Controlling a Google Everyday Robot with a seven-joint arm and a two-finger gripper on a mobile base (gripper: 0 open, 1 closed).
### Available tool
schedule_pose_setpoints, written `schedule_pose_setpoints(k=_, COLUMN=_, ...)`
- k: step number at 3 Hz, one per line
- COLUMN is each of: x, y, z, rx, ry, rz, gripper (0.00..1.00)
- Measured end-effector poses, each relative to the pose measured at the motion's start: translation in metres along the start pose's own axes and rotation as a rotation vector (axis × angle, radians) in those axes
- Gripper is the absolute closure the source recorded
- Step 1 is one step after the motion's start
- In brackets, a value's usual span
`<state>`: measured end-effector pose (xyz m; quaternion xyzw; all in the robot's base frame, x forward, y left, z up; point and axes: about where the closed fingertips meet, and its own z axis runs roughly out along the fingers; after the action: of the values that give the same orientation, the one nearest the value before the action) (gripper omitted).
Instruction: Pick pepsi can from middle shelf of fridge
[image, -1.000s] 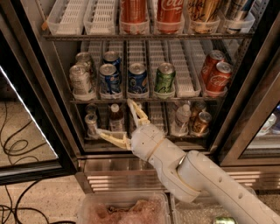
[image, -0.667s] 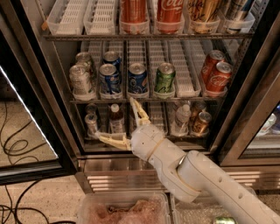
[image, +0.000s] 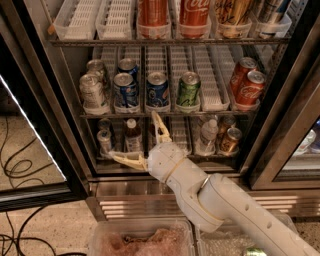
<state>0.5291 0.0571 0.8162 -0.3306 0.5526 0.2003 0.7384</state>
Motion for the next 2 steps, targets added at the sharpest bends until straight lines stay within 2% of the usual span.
schedule_pose_setpoints(k=1, x=0.0076, y=-0.0037, z=0.0067, rx=0.025, ry=0.017, rz=-0.023, gripper=0.11)
schedule_pose_setpoints(k=2, x=0.0078, y=-0.0092, z=0.0147, rx=0.047, ry=0.016, rz=-0.056, gripper=0.23)
